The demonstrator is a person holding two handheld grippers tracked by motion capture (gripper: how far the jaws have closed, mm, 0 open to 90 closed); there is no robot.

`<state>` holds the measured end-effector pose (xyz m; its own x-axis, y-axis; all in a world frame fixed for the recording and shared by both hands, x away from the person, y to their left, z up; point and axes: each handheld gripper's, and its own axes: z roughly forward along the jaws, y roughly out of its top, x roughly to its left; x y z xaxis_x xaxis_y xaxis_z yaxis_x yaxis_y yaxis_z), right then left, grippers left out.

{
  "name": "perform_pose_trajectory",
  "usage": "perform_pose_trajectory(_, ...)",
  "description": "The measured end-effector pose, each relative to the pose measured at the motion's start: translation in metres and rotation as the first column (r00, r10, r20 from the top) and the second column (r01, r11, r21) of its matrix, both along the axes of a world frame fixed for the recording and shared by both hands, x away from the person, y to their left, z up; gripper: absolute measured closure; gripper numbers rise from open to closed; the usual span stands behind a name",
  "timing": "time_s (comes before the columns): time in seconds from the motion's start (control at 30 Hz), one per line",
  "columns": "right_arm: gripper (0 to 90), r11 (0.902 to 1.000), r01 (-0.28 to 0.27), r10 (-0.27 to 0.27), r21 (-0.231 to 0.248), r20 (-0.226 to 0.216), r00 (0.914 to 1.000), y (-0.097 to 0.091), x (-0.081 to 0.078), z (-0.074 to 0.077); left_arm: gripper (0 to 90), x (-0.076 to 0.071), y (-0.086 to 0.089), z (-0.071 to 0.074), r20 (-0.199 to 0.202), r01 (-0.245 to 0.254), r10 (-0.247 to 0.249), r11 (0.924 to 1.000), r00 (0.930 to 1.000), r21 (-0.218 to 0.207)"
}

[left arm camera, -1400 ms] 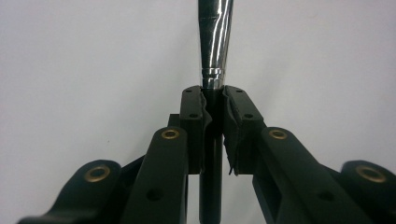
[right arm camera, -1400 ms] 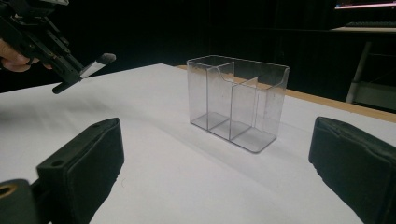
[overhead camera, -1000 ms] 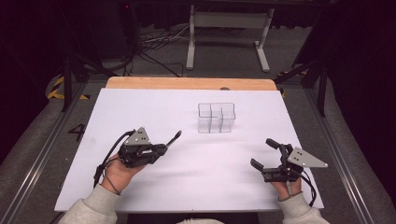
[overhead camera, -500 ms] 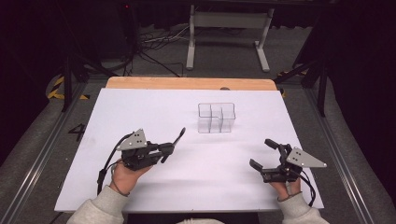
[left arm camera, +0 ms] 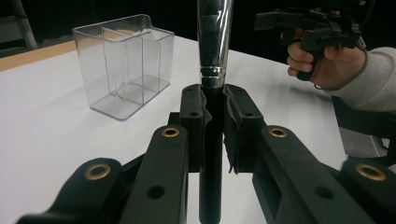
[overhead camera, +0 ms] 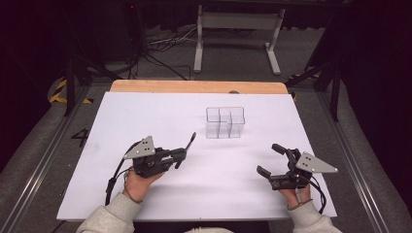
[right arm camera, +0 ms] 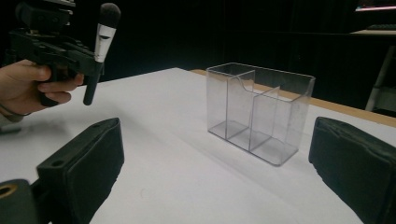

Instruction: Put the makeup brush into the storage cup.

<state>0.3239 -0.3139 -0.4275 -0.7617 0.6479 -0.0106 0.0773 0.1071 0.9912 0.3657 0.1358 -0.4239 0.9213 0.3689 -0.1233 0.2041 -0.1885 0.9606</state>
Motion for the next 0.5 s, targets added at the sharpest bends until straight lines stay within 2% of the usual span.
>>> perform_pose_trajectory(0.17, 3.6, 0.9998, -0.022, 0.022, 0.0, -0.005, 0.9997, 0.009, -0.002, 0.006, 78.8, -0.001, -0.002, -0.001, 0.024, 0.004, -0.005, 0.9999, 0.9997, 0.014)
perform_pose_trajectory(0.3, 3.7, 0.9986, -0.052, 0.052, -0.008, -0.009, 0.9986, 0.019, -0.003, 0.011, 78.8, 0.0, -0.002, -0.001, 0.034, 0.003, -0.003, 1.0, 0.9994, 0.004)
perform_pose_trajectory(0.43, 3.8, 0.9953, -0.088, 0.088, -0.041, -0.003, 0.9961, 0.034, -0.002, 0.017, 78.8, 0.0, -0.006, -0.001, 0.04, 0.01, -0.01, 0.9999, 0.9991, 0.005)
perform_pose_trajectory(0.5, 3.8, 0.9936, -0.104, 0.104, -0.042, -0.005, 0.9945, 0.041, 0.0, 0.02, 78.8, 0.0, -0.008, -0.002, 0.044, 0.012, -0.013, 0.9999, 0.9989, 0.008)
